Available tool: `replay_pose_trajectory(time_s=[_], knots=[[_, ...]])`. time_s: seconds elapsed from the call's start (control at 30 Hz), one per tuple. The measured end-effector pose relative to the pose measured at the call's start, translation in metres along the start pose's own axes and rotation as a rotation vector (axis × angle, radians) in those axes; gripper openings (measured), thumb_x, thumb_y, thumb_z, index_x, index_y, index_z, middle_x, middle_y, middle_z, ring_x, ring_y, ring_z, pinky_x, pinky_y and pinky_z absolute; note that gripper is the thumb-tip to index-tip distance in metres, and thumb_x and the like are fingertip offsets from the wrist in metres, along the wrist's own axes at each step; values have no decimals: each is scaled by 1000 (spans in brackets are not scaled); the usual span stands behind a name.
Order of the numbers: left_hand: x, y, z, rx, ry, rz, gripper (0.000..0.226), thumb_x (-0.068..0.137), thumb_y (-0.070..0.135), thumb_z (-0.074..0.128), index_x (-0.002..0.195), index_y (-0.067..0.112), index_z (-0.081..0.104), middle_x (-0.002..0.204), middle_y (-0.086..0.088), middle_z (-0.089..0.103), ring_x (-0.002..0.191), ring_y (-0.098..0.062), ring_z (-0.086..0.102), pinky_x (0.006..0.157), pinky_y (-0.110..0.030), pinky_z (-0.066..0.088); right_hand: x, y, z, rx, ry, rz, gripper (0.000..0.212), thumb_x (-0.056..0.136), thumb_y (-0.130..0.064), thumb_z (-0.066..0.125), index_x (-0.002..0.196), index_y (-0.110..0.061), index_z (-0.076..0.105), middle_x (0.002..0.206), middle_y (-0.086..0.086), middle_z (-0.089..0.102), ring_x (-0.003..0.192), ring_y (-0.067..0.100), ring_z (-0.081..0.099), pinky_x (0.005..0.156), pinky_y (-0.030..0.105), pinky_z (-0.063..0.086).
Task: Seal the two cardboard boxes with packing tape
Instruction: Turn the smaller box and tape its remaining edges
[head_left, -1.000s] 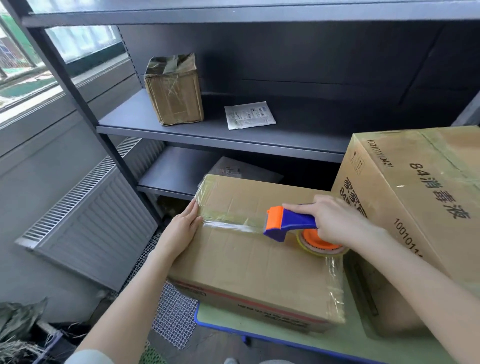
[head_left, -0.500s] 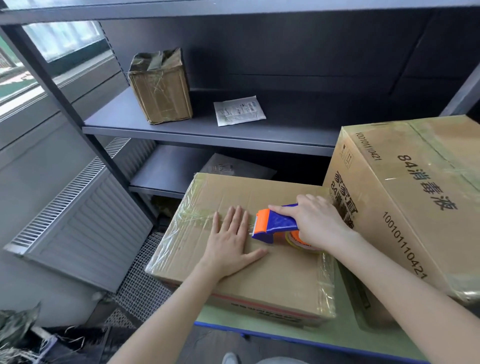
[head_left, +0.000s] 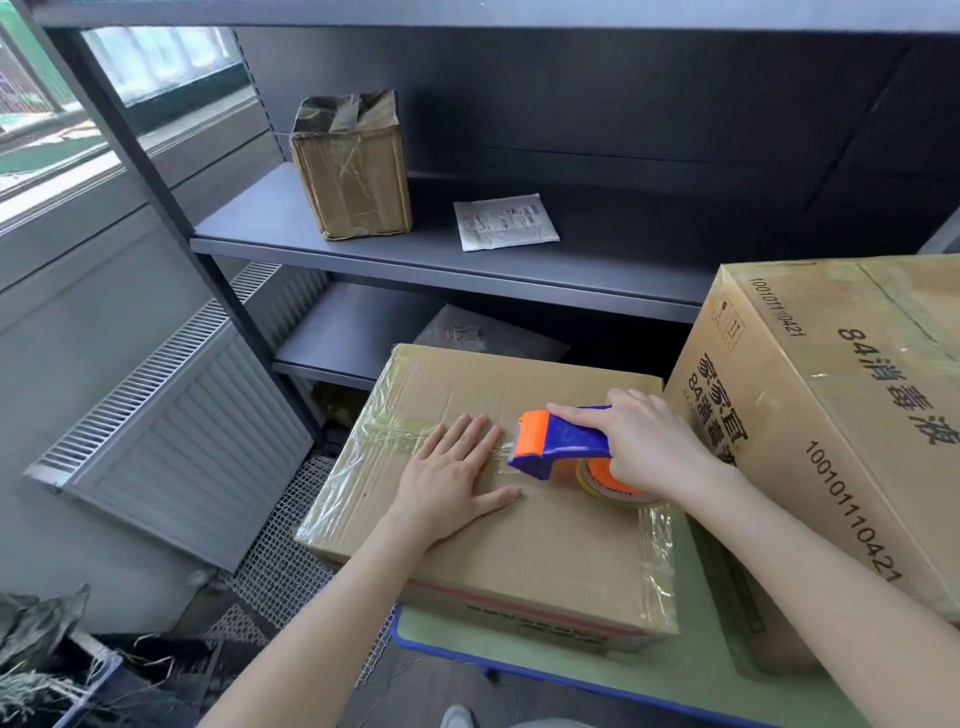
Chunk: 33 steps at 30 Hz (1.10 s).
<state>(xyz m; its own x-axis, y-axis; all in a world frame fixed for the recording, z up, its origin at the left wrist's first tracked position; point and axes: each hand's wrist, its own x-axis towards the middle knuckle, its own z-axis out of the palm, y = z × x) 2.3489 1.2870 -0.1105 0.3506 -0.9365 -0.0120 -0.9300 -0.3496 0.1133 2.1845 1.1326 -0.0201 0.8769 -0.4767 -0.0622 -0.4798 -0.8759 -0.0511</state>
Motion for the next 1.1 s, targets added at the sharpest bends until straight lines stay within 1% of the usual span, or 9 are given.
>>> replay_pose_trajectory(time_s=[0.07,0.17,0.33,0.5,0.67,0.83,0.97,1.03,1.1], knots=[[-6,-13,1,2,13,-19,81,85,73,27,150,32,6,158,11,3,145,-8,-5,117,-29,-6,6,-10,1,6,10,-14,66,91,-21,43,140,-55,14,85,-2,31,85,16,30,73,27,21],[-14,-31,-1,-19,17,-54,78,86,72,30,150,33,7,158,12,4,144,-6,-4,117,-27,-5,18,-27,1,-17,37,-60,62,92,-28,45,140,-54,16,85,-2,29,88,19,35,72,27,20],[-20,-51,-8,-57,2,-67,75,88,68,31,150,34,5,158,13,2,144,-6,-5,114,-23,-9,40,-38,-3,-11,76,-123,61,92,-22,41,138,-57,19,75,-5,24,82,17,28,71,27,22],[-22,-43,-4,1,23,-53,75,87,71,28,149,37,3,157,14,2,144,-7,-5,117,-26,-7,37,-17,-2,5,-12,-127,66,93,-15,36,136,-61,17,74,-8,25,82,17,31,72,28,24],[-21,-41,-5,-21,18,-31,76,85,72,28,149,39,5,157,16,3,144,-5,-5,116,-24,-7,26,6,-9,11,17,-173,67,90,-15,38,133,-64,19,76,-10,29,81,16,33,69,28,24],[-23,-39,-7,-35,-15,-47,77,84,74,27,149,39,2,157,17,2,144,-5,-6,117,-26,-6,-2,70,-24,20,-110,-41,74,85,-9,37,132,-65,23,80,-7,37,84,17,41,69,29,32],[-21,-15,-8,18,-51,-112,92,83,76,22,150,20,-8,157,2,-11,143,-14,-16,116,-29,-13,-12,61,-17,-5,-48,-83,70,89,-12,37,134,-62,19,79,-7,32,85,19,39,69,29,29],[-15,18,-6,19,-47,-73,102,79,78,15,148,8,-11,156,-7,-16,142,-15,-19,114,-29,-15,-11,63,-19,11,-23,-82,70,89,-12,39,135,-61,20,78,-9,31,82,17,37,68,29,28],[-8,59,0,-20,-45,-23,106,76,80,11,148,5,-11,156,-10,-16,142,-15,-20,114,-30,-16,-11,64,-20,10,-12,-87,69,90,-12,41,135,-60,20,78,-8,31,81,16,36,66,28,27]])
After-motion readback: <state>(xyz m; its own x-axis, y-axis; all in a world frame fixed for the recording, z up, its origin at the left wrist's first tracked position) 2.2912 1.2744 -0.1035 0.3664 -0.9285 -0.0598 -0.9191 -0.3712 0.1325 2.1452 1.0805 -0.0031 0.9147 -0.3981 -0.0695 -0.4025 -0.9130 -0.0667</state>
